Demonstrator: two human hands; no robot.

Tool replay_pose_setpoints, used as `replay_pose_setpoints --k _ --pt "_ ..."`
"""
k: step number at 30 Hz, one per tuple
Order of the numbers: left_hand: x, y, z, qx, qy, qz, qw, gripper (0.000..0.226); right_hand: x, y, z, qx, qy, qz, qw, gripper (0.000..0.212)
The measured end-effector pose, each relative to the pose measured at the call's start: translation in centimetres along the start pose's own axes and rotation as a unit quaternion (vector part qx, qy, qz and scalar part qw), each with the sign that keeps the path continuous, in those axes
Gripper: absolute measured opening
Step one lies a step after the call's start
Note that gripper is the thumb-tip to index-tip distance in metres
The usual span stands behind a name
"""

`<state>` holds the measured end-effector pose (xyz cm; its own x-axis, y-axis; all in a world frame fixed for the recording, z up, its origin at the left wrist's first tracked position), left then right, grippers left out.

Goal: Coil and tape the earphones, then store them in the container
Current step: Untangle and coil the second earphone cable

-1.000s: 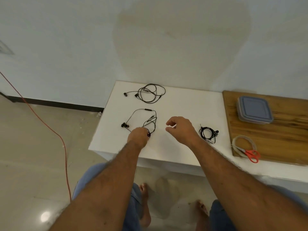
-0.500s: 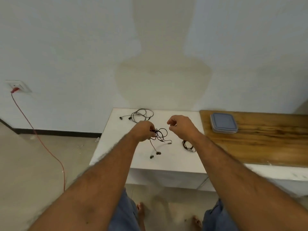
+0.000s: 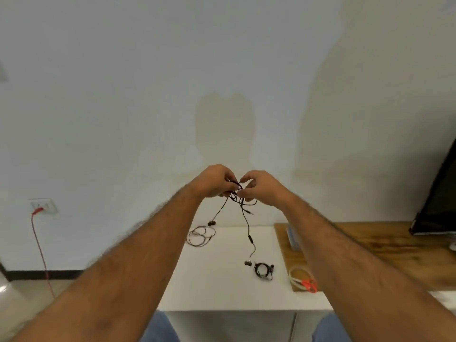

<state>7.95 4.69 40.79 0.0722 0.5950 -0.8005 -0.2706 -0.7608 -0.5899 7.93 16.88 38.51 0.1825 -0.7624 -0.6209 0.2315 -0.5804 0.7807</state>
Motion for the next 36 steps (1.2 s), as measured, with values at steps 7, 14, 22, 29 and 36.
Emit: replay_pose_setpoints --k 7,14,22,29,36 --pt "-6.3 -6.9 -1.0 0.052 -0.028 -0.011 0.998 0.013 -7.1 7.7 -1.7 -0.064 -0.085 -0.007 0.994 0.008" --pt "-11.3 -8.7 -0.8 0.071 -0.072 0.021 0.995 0.009 -12.1 14.6 -2.0 -0.116 -0.127 -0.014 0.985 0.005" --pt "-14.1 -5.4 -0.1 0.036 -0.135 -0.102 0.985 0.017 -16.2 16.6 -1.2 -0.148 -0.191 -0.03 0.97 0.007" --pt "-13.5 -9.1 -0.3 0.071 -0.096 -0.339 0.933 0.029 -10.8 14.1 0.9 -0.053 -0.031 -0.008 0.998 0.009" --pt "-12.3 -6.3 0.0 0.022 0.015 -0.187 0.982 0.027 -14.9 12.2 1.7 -0.068 -0.176 -0.151 0.97 0.016"
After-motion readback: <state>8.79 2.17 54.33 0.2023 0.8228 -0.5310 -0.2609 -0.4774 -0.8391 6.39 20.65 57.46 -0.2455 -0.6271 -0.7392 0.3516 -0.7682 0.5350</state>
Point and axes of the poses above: each hand's wrist, its own z-axis towards the middle knuckle, its own x-axis out of the palm, y = z × x, the point moved 10 cm from there along z, towards the middle knuckle, and after that the axes turned 2 degrees about x, right-handed, at the moved point
